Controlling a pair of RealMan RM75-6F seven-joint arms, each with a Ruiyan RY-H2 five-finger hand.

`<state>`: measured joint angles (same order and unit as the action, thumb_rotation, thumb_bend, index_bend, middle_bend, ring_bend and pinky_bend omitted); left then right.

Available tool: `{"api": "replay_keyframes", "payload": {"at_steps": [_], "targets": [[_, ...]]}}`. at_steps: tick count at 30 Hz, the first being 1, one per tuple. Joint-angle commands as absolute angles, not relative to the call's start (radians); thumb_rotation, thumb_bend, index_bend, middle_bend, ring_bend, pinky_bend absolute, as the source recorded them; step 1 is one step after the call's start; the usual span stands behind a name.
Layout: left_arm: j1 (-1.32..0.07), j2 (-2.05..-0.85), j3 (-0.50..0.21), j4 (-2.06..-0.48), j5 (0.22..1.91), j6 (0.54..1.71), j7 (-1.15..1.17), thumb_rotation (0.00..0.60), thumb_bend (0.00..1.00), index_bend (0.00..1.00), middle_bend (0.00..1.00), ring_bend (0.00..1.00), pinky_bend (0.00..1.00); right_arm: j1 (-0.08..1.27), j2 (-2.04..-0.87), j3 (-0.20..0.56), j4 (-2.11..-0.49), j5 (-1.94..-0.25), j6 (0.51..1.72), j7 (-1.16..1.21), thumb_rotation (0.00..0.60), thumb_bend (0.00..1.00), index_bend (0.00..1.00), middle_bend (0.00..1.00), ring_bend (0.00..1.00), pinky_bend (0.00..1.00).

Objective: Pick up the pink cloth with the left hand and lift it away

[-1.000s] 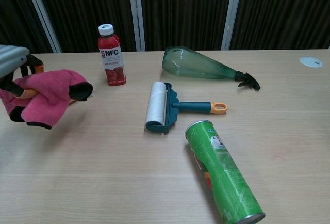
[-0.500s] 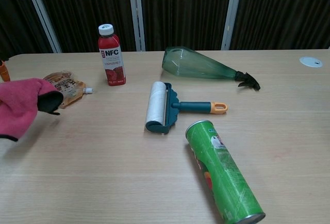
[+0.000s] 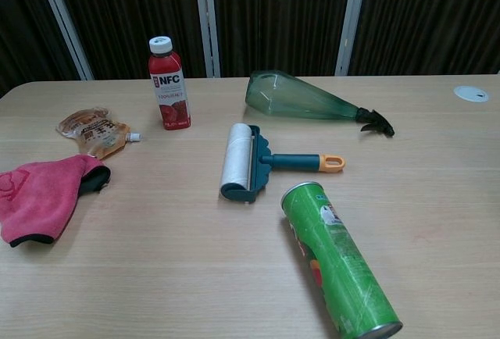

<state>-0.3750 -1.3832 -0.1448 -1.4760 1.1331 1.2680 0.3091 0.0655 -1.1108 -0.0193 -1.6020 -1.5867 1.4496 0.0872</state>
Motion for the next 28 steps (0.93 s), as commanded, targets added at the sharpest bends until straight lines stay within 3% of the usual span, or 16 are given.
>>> {"api": "replay_keyframes", "payload": {"at_steps": [1, 6, 12, 17, 28], "targets": [[-0.315, -1.325, -0.118, -1.551, 1.196, 1.346, 0.251, 0.6, 0.0, 0.08, 0.0, 0.0, 0.0, 0.065, -1.112, -0.019, -1.602, -1.588, 1.451, 0.085, 0.6, 0.0, 0.0, 0.0, 0.0, 0.0], [-0.235, -1.257, -0.063, -1.615, 1.304, 1.46, 0.215, 0.6, 0.0, 0.0, 0.0, 0.0, 0.0, 0.065, -1.114, -0.019, -1.602, -1.59, 1.452, 0.072, 0.6, 0.0, 0.0, 0.0, 0.0, 0.0], [-0.145, -1.205, 0.01, -1.619, 1.414, 1.568, 0.192, 0.6, 0.0, 0.0, 0.0, 0.0, 0.0, 0.063, -1.117, -0.018, -1.598, -1.598, 1.463, 0.064, 0.6, 0.0, 0.0, 0.0, 0.0, 0.0], [-0.087, -1.173, 0.049, -1.619, 1.425, 1.588, 0.141, 0.6, 0.0, 0.0, 0.0, 0.0, 0.0, 0.061, -1.121, -0.016, -1.594, -1.604, 1.475, 0.06, 0.6, 0.0, 0.0, 0.0, 0.0, 0.0], [-0.071, -1.179, 0.037, -1.619, 1.45, 1.574, 0.134, 0.6, 0.0, 0.0, 0.0, 0.0, 0.0, 0.054, -1.143, -0.004, -1.576, -1.615, 1.512, 0.054, 0.6, 0.0, 0.0, 0.0, 0.0, 0.0]]}}
